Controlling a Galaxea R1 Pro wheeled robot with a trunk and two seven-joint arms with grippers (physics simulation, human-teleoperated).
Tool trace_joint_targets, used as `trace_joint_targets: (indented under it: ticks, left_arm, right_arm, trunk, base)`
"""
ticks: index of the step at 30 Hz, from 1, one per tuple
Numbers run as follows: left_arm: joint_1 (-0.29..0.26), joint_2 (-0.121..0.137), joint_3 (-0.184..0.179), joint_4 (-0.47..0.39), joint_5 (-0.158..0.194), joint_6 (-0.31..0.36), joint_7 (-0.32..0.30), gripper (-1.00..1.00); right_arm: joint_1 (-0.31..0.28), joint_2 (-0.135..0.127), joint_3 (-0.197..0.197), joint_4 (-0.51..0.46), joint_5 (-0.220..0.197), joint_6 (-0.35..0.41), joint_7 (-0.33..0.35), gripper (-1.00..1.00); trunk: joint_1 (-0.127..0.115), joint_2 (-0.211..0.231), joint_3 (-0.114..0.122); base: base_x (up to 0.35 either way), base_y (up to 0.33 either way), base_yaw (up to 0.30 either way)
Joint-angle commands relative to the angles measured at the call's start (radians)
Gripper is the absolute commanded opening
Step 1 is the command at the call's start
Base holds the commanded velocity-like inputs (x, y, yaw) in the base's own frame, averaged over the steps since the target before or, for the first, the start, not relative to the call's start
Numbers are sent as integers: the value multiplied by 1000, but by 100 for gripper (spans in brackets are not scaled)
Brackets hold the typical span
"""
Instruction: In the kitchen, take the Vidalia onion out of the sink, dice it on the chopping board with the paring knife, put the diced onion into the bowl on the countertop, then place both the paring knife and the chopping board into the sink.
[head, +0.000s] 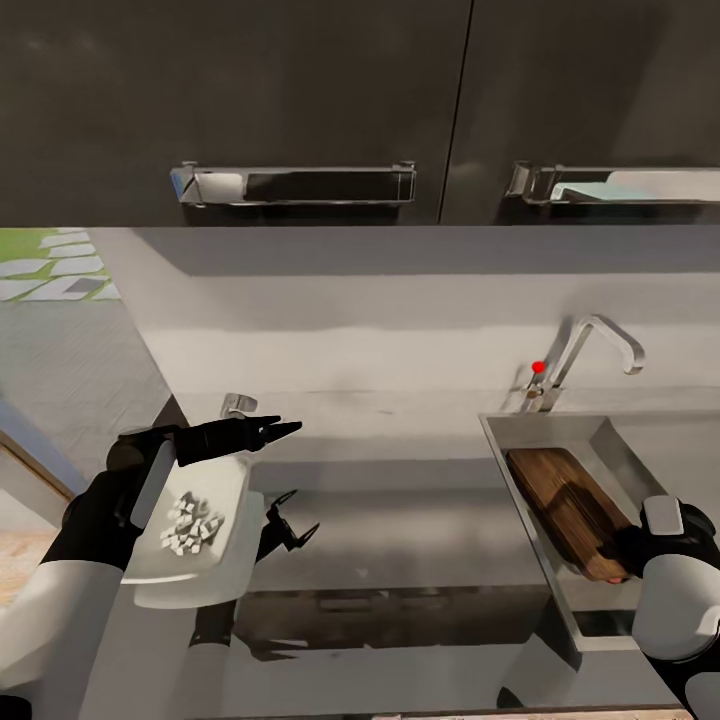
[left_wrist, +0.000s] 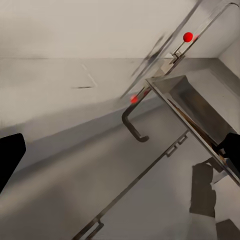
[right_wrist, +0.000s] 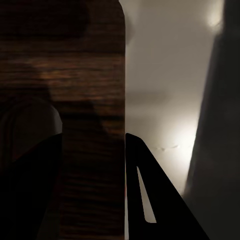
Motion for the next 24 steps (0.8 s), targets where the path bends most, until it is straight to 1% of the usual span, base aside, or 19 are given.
trace_joint_targets:
  ticks: [1,8,24]
  left_arm:
    - [-1,0,0,0,4,7,-1,100]
    - [-1,0,0,0,4,7,-1,100]
    - [-1,1,0,0,4,7,-1,100]
  right_arm:
    - [0,0,-2,-1,13,16,-10,-100]
    - [0,0,-2,-1,13,16,-10,-100]
    - [0,2,-2,-1,13,14,-8,-100]
  trunk:
    - [1,-2,-3]
    - [1,-2,-10]
    - [1,-2,-10]
  base:
    - [0,0,0]
    - [0,0,0]
    - [0,0,0]
